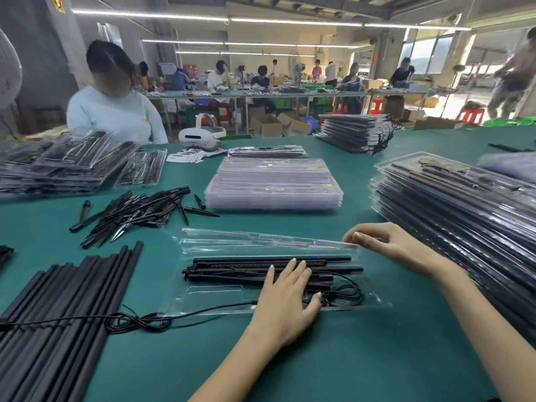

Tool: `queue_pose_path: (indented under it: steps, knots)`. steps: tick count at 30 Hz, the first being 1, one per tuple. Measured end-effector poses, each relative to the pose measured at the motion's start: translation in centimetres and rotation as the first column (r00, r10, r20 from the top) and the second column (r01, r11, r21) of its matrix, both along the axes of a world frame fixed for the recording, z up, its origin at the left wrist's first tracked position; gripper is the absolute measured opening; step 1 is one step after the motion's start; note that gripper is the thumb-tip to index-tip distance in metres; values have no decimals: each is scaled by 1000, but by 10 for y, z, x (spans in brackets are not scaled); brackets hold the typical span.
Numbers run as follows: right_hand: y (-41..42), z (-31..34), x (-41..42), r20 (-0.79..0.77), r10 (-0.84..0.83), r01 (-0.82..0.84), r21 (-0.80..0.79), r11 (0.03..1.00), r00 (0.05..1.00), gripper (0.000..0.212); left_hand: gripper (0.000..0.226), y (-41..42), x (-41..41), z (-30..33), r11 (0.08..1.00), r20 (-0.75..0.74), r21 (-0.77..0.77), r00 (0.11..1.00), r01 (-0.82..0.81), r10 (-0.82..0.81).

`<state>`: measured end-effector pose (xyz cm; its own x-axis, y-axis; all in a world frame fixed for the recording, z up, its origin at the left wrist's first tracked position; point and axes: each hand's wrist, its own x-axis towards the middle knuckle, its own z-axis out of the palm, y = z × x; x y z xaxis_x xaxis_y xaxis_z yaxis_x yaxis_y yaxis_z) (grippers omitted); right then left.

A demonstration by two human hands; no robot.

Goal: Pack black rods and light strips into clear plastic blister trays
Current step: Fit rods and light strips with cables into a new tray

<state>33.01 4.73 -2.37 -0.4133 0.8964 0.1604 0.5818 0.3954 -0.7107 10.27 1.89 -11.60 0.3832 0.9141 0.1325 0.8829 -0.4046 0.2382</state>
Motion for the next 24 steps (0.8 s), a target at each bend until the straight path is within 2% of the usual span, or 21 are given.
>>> queue_pose_path:
  steps: [3,6,9,11,13,16,18,20,22,24]
  knots:
    - [-1,3,-3,16,-2,2,21,1000,1000,31,58,-1,-1,1,1000,30,18,999,17,-17]
    - [-3,7,-9,96,-8,1,65,998,995,33,56,-3,-2,-2,998,33,47,999,35,-36]
    - [-5,12,-19,257,-83,42,161,986,963,46,56,-1,-2,-2,998,29,29,998,51,-51]
    - [-4,11,-25,394,-162,64,250,966,905,58,56,0,-2,-1,998,36,10,998,54,-54]
    - [-4,7,-31,408,-176,69,263,962,896,63,56,0,-2,-1,999,36,1,998,53,-53]
    - [-1,-6,-38,334,-116,48,205,978,935,44,55,-2,-1,-1,999,27,18,999,44,-45]
    - [1,-15,-46,375,-80,27,145,989,924,33,54,-2,-1,-1,997,31,50,998,51,-52]
    - [2,-26,-52,440,-42,-4,104,995,897,34,54,-3,-2,0,996,36,71,997,59,-62]
    - [3,-37,-56,484,-50,-31,159,987,874,36,55,-4,-2,0,996,19,59,997,67,-68]
    - [2,-45,-56,438,-101,8,209,978,893,25,56,-5,-1,0,997,4,46,998,65,-65]
